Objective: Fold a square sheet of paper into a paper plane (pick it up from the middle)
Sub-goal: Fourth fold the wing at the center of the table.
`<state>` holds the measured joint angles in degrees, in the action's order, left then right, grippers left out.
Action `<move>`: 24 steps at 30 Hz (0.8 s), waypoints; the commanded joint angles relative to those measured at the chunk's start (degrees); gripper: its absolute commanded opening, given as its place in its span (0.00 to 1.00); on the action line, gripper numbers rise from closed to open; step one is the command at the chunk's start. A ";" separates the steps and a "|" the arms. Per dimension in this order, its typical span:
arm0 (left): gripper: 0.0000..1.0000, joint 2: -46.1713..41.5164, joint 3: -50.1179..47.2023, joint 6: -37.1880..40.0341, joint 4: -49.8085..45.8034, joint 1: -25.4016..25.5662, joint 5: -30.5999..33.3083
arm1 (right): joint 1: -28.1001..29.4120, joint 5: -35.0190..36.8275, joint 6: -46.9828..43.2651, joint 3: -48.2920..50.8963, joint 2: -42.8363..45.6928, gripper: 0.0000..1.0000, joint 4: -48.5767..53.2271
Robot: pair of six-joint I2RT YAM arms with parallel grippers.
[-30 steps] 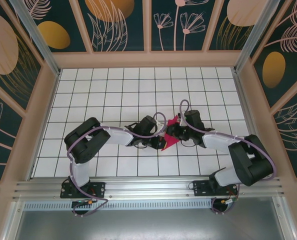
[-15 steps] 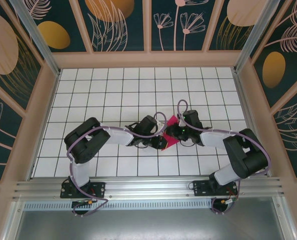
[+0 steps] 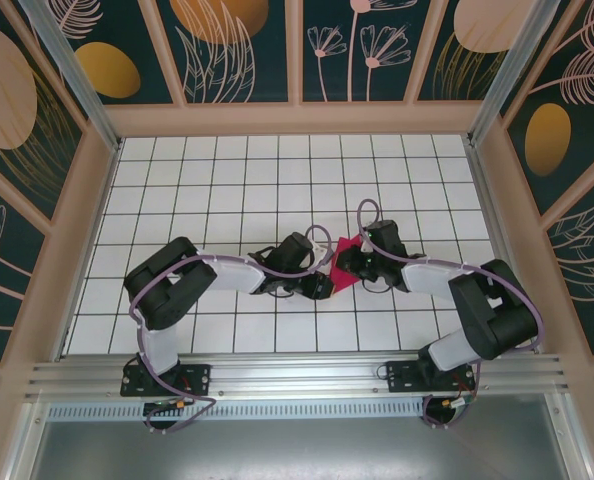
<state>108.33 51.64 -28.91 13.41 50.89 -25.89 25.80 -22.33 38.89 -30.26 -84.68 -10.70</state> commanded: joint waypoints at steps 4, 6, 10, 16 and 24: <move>0.17 -1.41 -1.35 0.90 -1.87 -0.49 1.34 | -0.67 2.01 -0.93 -0.68 1.89 0.18 1.82; 0.12 -1.20 -0.86 1.35 -2.24 -0.44 1.38 | -0.75 2.06 -0.71 -0.68 1.96 0.18 1.89; 0.04 -1.16 -0.48 1.91 -2.50 -0.45 1.68 | -0.71 2.28 -0.55 -0.29 2.59 0.18 1.71; 0.06 -0.87 0.31 1.76 -2.28 -0.45 2.38 | -0.75 2.90 -0.90 -0.50 3.32 0.18 2.87; 0.25 -3.13 -0.06 2.67 -1.03 -0.45 5.54 | -0.78 2.48 -0.88 -0.32 3.30 0.18 2.51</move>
<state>106.96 51.11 -27.59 12.84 50.87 -22.76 25.47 -20.40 38.89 -30.26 -82.63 -8.88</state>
